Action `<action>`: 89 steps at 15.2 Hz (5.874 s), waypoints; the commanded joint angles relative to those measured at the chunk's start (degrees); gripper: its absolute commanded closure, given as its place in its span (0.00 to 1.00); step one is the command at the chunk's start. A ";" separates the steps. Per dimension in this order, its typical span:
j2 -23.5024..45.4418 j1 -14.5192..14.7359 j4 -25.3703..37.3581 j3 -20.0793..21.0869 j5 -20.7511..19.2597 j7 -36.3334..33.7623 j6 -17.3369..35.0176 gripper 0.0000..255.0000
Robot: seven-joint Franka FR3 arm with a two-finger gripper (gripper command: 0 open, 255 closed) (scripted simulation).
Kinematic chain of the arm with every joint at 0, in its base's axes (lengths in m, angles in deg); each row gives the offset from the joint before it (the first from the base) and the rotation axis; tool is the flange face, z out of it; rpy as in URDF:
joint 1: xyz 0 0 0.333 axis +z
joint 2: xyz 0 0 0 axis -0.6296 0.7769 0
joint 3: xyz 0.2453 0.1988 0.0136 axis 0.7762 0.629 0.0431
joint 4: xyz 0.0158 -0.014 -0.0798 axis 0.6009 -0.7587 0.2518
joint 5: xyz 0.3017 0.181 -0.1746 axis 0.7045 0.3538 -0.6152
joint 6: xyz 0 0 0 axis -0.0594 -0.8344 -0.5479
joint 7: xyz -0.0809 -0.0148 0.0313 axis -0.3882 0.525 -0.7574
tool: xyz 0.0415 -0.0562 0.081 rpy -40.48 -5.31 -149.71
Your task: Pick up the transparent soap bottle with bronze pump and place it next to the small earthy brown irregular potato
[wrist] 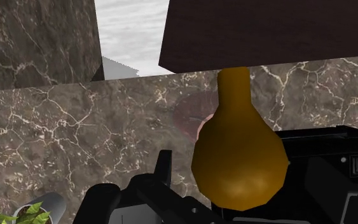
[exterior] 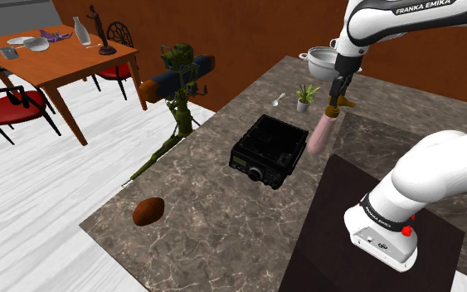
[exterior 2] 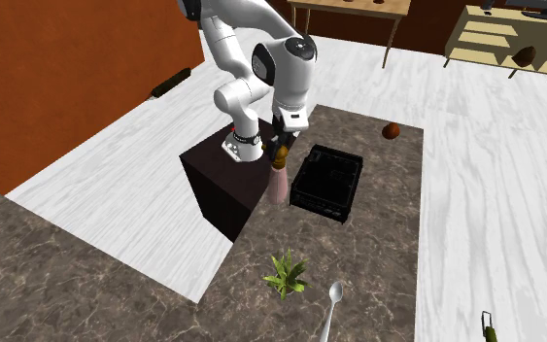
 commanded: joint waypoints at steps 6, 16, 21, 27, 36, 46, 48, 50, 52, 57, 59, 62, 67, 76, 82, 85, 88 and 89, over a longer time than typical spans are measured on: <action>-0.01 -0.01 -0.14 -0.02 -0.02 -0.01 0.14 1.00; -0.22 0.01 0.48 0.09 0.06 0.04 -0.68 1.00; -0.95 0.13 3.82 0.57 0.43 0.27 -4.74 1.00; -1.33 0.28 8.14 1.10 0.86 0.57 -9.44 1.00; -1.00 0.52 15.27 1.78 1.43 1.07 -16.24 1.00; 0.53 0.78 24.16 2.36 1.98 1.72 -23.59 1.00; 0.98 0.84 26.07 2.45 2.07 1.87 -25.05 1.00; 1.47 0.89 28.02 2.53 2.17 2.02 -26.51 1.00; 2.01 0.94 30.03 2.61 2.26 2.18 -27.98 1.00; 3.57 1.06 35.28 2.76 2.46 2.60 -31.66 1.00; 4.28 1.11 37.49 2.80 2.54 2.79 -33.16 1.00; 5.44 1.18 40.92 2.84 2.65 3.09 -35.42 1.00; 7.66 1.29 47.01 2.85 2.82 3.66 -39.29 1.00; 12.72 1.44 59.56 2.63 3.10 4.99 -46.76 1.00; 17.20 1.44 69.67 2.21 3.32 6.24 -52.39 1.00; 17.11 1.88 70.16 3.26 3.79 4.61 -53.13 1.00; 13.91 3.10 64.67 6.67 5.32 -1.02 -51.26 1.00; 13.03 3.44 63.07 7.79 5.92 -2.80 -50.66 1.00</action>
